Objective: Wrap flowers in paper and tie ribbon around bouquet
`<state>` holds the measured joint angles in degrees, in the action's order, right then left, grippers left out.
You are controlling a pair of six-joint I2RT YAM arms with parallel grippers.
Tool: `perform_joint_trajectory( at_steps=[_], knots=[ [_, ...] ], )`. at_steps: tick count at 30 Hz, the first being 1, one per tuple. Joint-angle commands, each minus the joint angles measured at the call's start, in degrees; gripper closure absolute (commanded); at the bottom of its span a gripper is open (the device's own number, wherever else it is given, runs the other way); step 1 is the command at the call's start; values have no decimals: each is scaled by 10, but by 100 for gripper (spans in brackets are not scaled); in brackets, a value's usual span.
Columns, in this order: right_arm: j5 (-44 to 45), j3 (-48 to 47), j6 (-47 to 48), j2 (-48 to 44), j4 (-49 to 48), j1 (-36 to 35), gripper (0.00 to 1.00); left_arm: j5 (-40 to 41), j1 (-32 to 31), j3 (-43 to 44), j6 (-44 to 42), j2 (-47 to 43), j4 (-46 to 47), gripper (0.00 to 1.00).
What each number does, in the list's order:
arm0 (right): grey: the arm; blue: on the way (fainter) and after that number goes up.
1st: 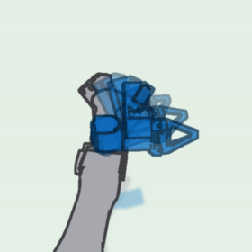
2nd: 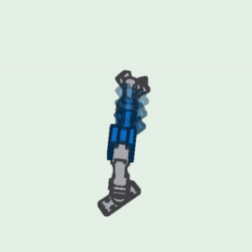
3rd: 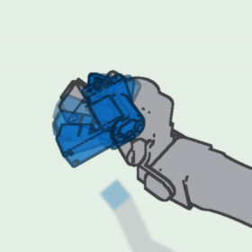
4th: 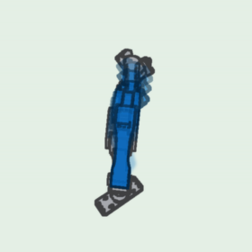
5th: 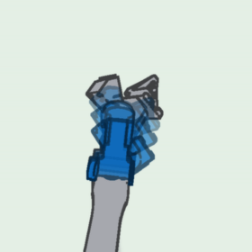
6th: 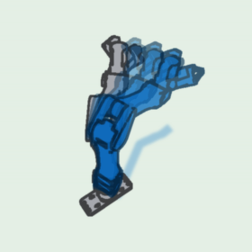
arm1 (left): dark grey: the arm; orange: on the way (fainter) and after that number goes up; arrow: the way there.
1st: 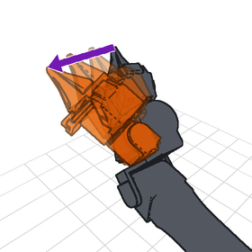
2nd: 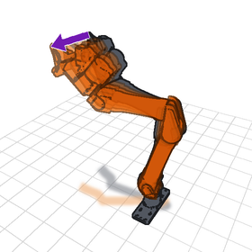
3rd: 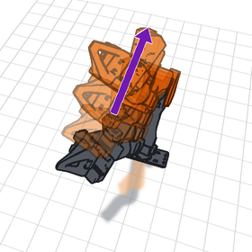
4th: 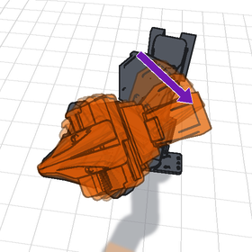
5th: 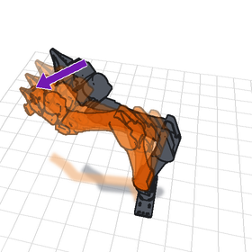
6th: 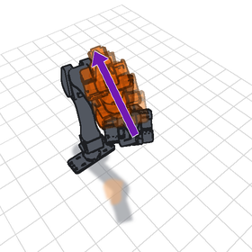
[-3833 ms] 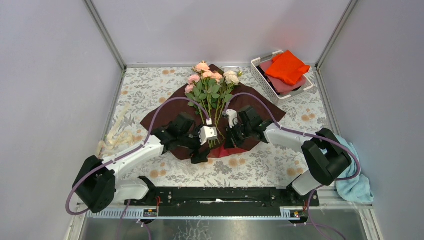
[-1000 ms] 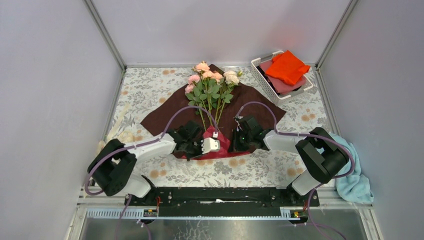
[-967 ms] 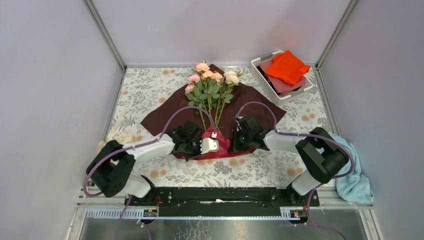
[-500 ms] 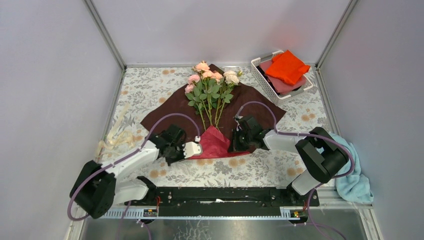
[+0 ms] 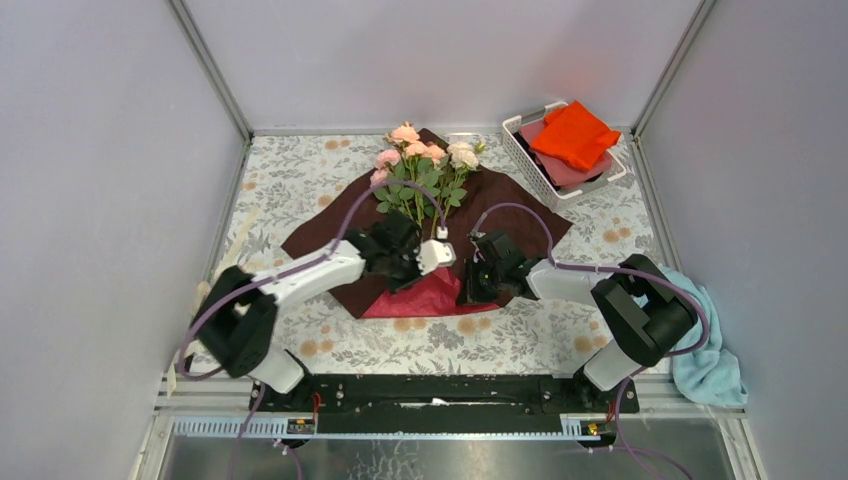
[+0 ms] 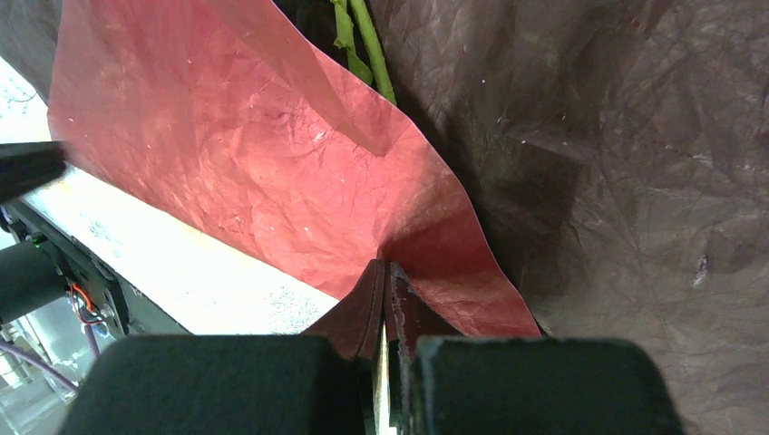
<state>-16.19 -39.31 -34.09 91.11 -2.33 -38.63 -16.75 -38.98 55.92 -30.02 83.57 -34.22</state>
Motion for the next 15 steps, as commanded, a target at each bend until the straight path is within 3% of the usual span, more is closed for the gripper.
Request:
perform_joint_trajectory(
  at_steps=[1,8,15],
  knots=[
    [53,11,6,-3,49,-2,98,0,-14,15,84,85,99,100],
    [80,16,-6,-18,70,-2,98,14,-13,7,96,146,130,100],
    [173,28,-34,-79,158,-3,98,45,-10,-2,106,178,100,100]
  ],
)
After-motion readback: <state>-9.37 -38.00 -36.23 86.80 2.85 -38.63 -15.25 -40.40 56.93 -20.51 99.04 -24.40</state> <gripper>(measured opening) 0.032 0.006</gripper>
